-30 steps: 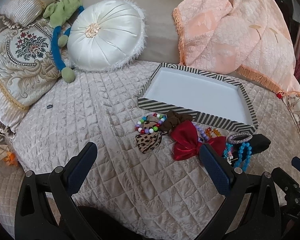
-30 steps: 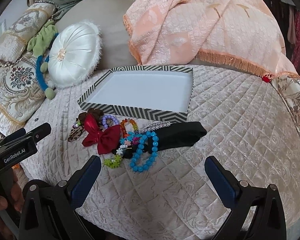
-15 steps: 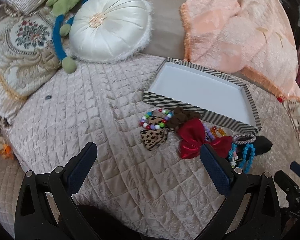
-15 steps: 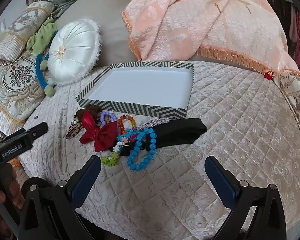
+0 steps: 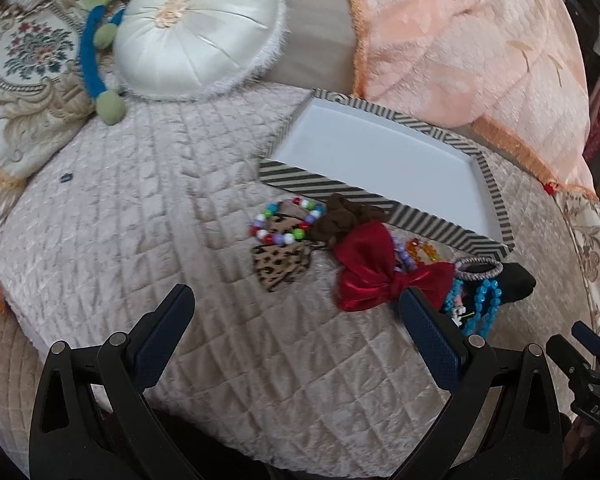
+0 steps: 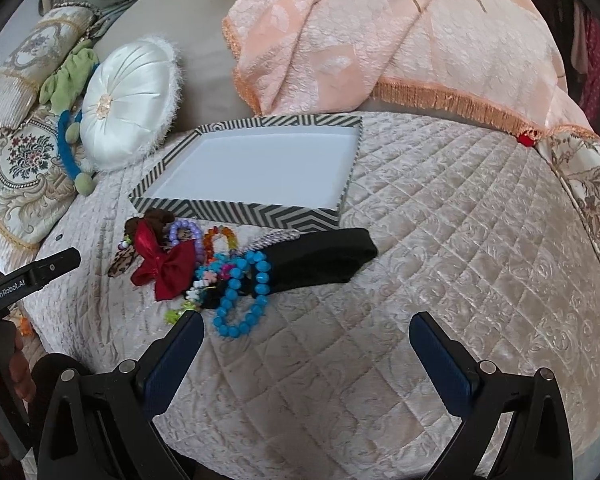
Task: Organize jewelry
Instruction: 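Move both tools toward the jewelry pile beside the striped tray, then grasp the red bow with the left tool while the right tool grasps the blue bracelet, place both in tray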
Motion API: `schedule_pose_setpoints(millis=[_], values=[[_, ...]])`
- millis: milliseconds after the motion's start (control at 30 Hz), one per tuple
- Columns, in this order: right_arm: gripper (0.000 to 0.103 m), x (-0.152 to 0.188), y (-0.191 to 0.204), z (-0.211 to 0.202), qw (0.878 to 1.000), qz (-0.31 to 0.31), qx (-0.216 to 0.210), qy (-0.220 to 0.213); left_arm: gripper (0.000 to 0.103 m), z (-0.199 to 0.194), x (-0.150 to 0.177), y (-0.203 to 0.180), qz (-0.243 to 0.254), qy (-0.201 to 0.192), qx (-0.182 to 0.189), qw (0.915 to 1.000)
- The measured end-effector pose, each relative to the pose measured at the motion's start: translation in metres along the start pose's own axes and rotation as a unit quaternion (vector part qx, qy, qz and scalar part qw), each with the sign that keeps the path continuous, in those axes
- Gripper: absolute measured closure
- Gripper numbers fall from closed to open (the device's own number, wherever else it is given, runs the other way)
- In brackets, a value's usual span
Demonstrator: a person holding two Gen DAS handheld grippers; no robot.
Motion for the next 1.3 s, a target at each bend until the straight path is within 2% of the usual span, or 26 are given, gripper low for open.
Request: schedule_pose_setpoints(millis=[200,267,333,400,467,567,700,733,800,867,900,967,1000,1067,1300], values=[[0.009,-0.009,-0.018,0.011,1.0,0.017,0.002,0.01,0.001,0.022,-0.007,-0.02,0.006,0.021,0.017,0.9996],[0.016,-0.01,-0.02,0.014,1.0,0.023,-0.007,0.017,0.001,0.029,-0.01,-0.022,-0.001,0.027,0.02,0.9994],[0.019,-0.009,-0.015,0.018,0.999,0.02,-0.028,0.025,0.001,0.037,-0.012,-0.026,-0.008,0.035,0.024,0.9991],[0.027,-0.004,-0.005,0.025,0.998,0.011,-0.045,0.039,0.001,0.045,-0.013,-0.029,-0.013,0.042,0.026,0.9987],[0.04,0.0,0.005,0.034,0.997,0.002,-0.056,0.054,0.001,0.051,-0.014,-0.033,-0.014,0.048,0.029,0.9983],[0.047,0.004,0.015,0.051,0.996,-0.01,-0.057,0.068,0.001,0.059,-0.016,-0.039,-0.006,0.053,0.027,0.9982],[0.051,0.007,0.022,0.065,0.994,-0.001,-0.076,0.079,0.005,0.069,-0.019,-0.041,-0.003,0.057,0.026,0.998],[0.052,0.007,0.024,0.068,0.994,-0.001,-0.078,0.079,0.009,0.072,-0.019,-0.041,-0.005,0.059,0.029,0.9978],[0.059,0.008,0.026,0.073,0.994,-0.006,-0.079,0.079,0.022,0.078,-0.019,-0.043,-0.01,0.065,0.04,0.9971],[0.074,0.008,0.027,0.08,0.993,-0.006,-0.083,0.078,0.053,0.085,-0.016,-0.046,-0.012,0.079,0.048,0.9956],[0.077,0.008,0.028,0.082,0.993,-0.004,-0.087,0.077,0.059,0.088,-0.014,-0.047,-0.015,0.086,0.057,0.9945],[0.09,0.009,0.028,0.085,0.993,-0.003,-0.09,0.074,0.066,0.088,-0.011,-0.046,-0.024,0.087,0.068,0.9937],[0.091,0.009,0.029,0.086,0.993,-0.004,-0.092,0.073,0.07,0.086,-0.012,-0.045,-0.026,0.082,0.07,0.9938],[0.093,0.009,0.029,0.082,0.994,-0.01,-0.092,0.066,0.088,0.081,-0.012,-0.043,-0.031,0.08,0.078,0.9932],[0.094,-0.001,0.031,0.048,0.994,-0.013,-0.104,0.029,0.092,0.042,-0.017,-0.039,-0.024,0.052,0.089,0.9944]])
Point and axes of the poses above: each gripper's, at about its wrist camera, not at the fingertips, and z roughly the way its jaws point, y to its left, x to its underside, the point moved 7 cm from there along z, roughly the way its jaws point, and after that the axes turned 10 degrees about z, right-handed, at the moved point
